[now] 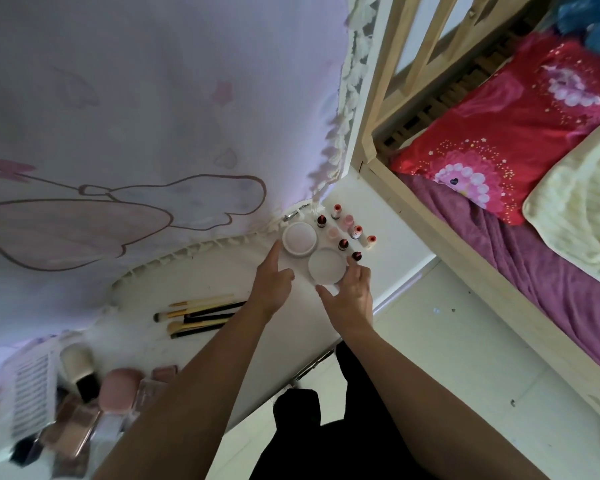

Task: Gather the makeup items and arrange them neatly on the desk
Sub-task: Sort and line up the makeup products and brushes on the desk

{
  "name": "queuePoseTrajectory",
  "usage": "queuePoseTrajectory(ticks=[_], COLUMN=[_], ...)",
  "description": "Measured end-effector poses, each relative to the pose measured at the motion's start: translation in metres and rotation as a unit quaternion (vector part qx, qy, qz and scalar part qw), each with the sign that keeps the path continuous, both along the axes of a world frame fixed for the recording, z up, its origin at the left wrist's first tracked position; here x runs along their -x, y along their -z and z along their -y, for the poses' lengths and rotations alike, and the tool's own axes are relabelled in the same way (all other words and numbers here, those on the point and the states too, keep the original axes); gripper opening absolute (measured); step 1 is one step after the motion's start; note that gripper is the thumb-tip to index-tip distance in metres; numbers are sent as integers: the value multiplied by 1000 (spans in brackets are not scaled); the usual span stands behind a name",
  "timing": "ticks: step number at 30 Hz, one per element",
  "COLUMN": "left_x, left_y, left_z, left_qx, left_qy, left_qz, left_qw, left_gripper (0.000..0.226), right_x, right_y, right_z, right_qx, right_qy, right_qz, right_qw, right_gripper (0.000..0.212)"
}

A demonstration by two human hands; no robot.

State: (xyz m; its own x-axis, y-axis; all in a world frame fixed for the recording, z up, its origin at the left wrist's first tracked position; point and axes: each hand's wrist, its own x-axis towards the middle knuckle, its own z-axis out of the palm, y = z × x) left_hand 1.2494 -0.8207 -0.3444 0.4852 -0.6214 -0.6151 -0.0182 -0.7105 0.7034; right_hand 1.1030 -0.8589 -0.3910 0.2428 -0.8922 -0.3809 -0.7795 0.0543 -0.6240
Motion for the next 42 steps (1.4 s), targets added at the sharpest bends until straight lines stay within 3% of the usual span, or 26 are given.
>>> queuePoseTrajectory(ticks=[6,9,13,20,25,28,31,39,42], left_x=[-22,-43,-72,-96,-85,-78,-74,-78,-80], left_y=[-15,-30,-43,-58,-34,-14,-9,7,14], left_z=[-59,-102,-168,-283,-365,-399,-412,-421,-427], left_qx=[-6,-51,-85,-134,-178,-172,-159,-193,-169], left_qy=[77,108,89,5,-24,-23,-20,5,-15], left_qz=[215,312,360,348,351,337,352,315,307], left_qw=[974,943,925,928,919,926,922,929,937], left_gripper=[65,61,61,63,70,60,58,55,53], right_x=[-7,-30,-68,-133,-174,-201,-223,-252,-252], right_y=[-23,-39,-62,-78,-74,-66,-61,-47,-44], right_z=[-22,-33,-55,-121,-182,-216,-240,-271,-271], right_qx=[35,68,110,103,50,74,103,101,95], right_qy=[-38,-107,-250,-447,-594,-666,-703,-712,-704], right_qz=[9,17,43,21,-52,-95,-119,-163,-157], right_qw=[999,992,961,888,801,736,694,675,687], right_gripper=[37,35,43,48,55,53,55,63,60])
